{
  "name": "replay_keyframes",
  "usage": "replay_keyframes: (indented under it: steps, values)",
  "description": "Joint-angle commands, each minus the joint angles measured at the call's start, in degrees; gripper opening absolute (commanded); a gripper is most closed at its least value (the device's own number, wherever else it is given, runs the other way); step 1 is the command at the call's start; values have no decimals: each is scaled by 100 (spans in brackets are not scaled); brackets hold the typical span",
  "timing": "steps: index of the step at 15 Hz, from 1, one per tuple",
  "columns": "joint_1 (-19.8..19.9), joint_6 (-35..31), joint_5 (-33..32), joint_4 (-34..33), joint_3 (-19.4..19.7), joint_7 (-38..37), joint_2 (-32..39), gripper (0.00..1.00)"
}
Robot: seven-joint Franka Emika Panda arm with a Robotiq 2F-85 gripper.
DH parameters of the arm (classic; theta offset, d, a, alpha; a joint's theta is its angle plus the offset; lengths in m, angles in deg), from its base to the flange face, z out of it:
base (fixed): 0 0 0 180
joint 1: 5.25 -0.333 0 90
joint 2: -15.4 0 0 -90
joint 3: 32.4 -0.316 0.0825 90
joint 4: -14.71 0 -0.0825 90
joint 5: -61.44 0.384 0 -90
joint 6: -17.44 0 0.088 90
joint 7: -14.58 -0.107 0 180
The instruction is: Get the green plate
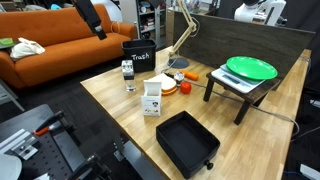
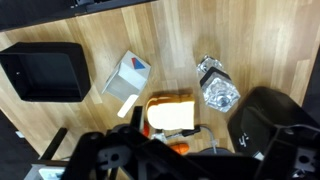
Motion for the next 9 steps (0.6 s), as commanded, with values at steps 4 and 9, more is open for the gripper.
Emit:
replay_keyframes:
  steps: [4, 9]
  values:
    - [221, 10, -77, 51, 140, -91, -86, 100]
    - [219, 9, -77, 52, 112, -151, -89, 100]
